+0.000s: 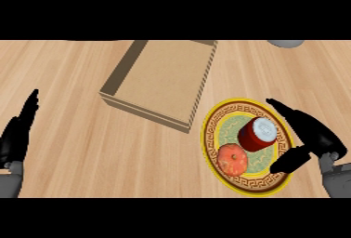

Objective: Pick the can from the plate and place it in the cardboard box

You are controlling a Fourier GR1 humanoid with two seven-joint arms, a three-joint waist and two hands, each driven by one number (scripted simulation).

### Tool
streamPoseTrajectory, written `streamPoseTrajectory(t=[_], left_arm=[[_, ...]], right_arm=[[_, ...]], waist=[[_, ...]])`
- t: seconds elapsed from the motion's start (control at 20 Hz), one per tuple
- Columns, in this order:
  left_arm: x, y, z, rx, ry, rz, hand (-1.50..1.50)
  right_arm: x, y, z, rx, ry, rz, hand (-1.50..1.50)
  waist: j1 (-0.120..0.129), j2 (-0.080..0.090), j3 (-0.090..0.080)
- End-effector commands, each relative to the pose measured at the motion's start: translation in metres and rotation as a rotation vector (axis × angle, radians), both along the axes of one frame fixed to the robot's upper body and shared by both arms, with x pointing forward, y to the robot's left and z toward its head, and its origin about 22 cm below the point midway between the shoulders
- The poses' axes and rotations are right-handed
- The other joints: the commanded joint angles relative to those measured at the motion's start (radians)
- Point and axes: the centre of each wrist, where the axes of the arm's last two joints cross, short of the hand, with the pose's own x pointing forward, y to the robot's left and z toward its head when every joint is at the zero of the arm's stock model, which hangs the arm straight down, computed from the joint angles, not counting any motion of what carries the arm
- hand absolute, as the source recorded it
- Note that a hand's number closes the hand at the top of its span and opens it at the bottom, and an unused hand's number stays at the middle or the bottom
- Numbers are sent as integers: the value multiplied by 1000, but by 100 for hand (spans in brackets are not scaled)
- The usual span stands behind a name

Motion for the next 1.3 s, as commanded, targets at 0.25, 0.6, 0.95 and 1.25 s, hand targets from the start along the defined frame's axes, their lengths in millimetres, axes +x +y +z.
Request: streamPoseTrajectory(t=[0.25,0.6,0.95,1.25], left_arm=[[-5,-3,9,-14,7,7,0],[-8,-5,3,1,10,-7,0],[-6,-13,-4,-5,-8,11,0],[-8,1,4,-1,5,3,0]], right_arm=[[0,-1,5,87,-19,59,-150],[13,30,6,103,-59,91,-150],[7,58,3,-3,70,62,-150],[12,56,-35,-33,101,39,-150]], waist=[[-1,-1,0],[1,0,0],[3,0,0],[3,0,0]])
